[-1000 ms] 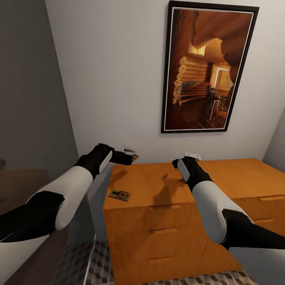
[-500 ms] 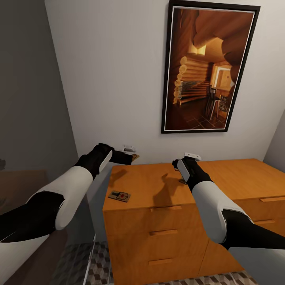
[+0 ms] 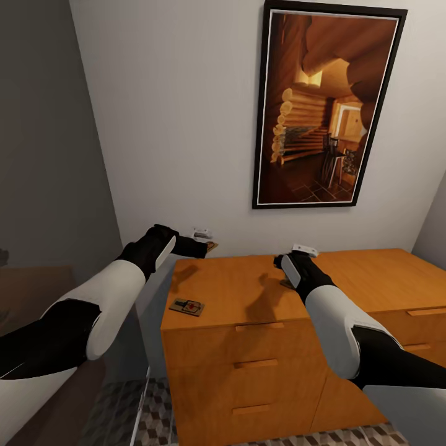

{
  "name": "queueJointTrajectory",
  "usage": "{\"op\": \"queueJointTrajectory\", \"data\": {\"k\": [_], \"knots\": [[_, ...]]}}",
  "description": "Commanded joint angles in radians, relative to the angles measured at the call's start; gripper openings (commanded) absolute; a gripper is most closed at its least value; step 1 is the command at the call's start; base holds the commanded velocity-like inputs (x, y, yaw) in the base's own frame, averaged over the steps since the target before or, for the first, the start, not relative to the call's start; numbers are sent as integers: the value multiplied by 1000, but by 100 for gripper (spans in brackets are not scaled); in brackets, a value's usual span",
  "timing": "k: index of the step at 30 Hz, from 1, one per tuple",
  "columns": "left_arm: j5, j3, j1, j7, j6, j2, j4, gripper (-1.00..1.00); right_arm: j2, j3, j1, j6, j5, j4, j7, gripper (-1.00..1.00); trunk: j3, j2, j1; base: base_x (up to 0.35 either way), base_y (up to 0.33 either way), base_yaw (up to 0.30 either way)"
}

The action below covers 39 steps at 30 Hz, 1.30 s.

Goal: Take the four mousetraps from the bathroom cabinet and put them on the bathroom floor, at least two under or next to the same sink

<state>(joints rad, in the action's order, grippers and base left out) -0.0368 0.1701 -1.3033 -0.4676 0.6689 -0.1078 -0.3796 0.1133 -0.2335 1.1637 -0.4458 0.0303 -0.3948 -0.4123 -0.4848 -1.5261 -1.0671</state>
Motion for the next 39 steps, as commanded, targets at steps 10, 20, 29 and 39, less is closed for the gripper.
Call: {"op": "queueJointTrajectory", "data": {"k": [10,20,29,39], "knots": [[-7,3,-1,-3,1,-1,0,-100,-13,-1,1,23,1,21,-4,100,-1,-1,0,0,0,0],[-6,2,-1,-3,3,0,2,-100,-14,-1,1,23,0,17,-2,100,-1,-1,0,-41,0,0],[-6,2,-1,-3,2,0,0,-100,-14,-2,1,22,0,16,-2,100,-1,-1,0,-97,0,0],[-6,2,-1,-3,1,0,1,-100,-14,-3,1,22,1,20,-4,100,-1,-1,0,-8,0,0]]}}
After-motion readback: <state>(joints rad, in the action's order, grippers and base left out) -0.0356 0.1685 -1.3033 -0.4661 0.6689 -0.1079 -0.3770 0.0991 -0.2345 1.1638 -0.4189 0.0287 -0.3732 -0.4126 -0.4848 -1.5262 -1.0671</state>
